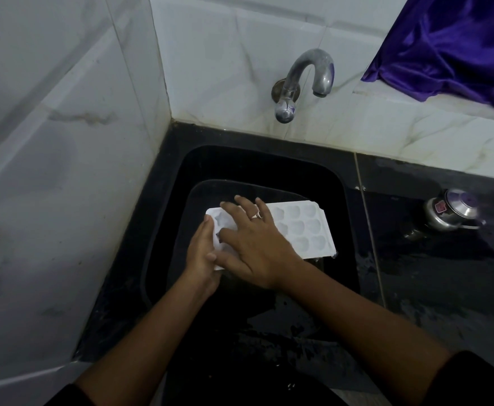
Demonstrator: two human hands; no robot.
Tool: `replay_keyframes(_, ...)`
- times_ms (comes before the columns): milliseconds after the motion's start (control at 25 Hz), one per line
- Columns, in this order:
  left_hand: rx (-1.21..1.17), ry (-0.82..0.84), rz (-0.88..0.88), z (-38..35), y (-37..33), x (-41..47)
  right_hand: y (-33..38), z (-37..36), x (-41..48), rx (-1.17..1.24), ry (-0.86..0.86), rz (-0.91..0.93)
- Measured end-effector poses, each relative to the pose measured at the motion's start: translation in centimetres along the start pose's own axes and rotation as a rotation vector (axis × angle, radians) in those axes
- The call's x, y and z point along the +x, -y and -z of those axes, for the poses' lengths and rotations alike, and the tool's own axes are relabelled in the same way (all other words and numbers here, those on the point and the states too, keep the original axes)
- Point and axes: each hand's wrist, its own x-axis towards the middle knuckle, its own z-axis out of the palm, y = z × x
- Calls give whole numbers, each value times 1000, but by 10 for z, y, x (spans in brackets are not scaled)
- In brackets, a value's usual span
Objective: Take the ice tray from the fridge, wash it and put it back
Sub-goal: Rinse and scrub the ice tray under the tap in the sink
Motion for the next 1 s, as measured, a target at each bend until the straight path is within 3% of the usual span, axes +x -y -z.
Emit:
replay_keyframes(120,0,0,-2,10,-3,3,-13,2,-8,-39,20,79)
replay_keyframes(280,35,27,1,0,1,-1,-5,5,3,23,-15,-1)
replay_keyframes(440,5,4,10,6,-6,3,-13,1,-6,-27,13,61)
replay_keyframes(600,37,10,-5,-5,-4,0,-7,4,5,49,-35,-32)
replay_keyframes(800,27,-9,-3,1,-7,3,-17,-1,-3,-34,5,45)
replay_keyframes(1000,21,13,15,-6,-6,-2,-4,-6,2,22,-24,-8)
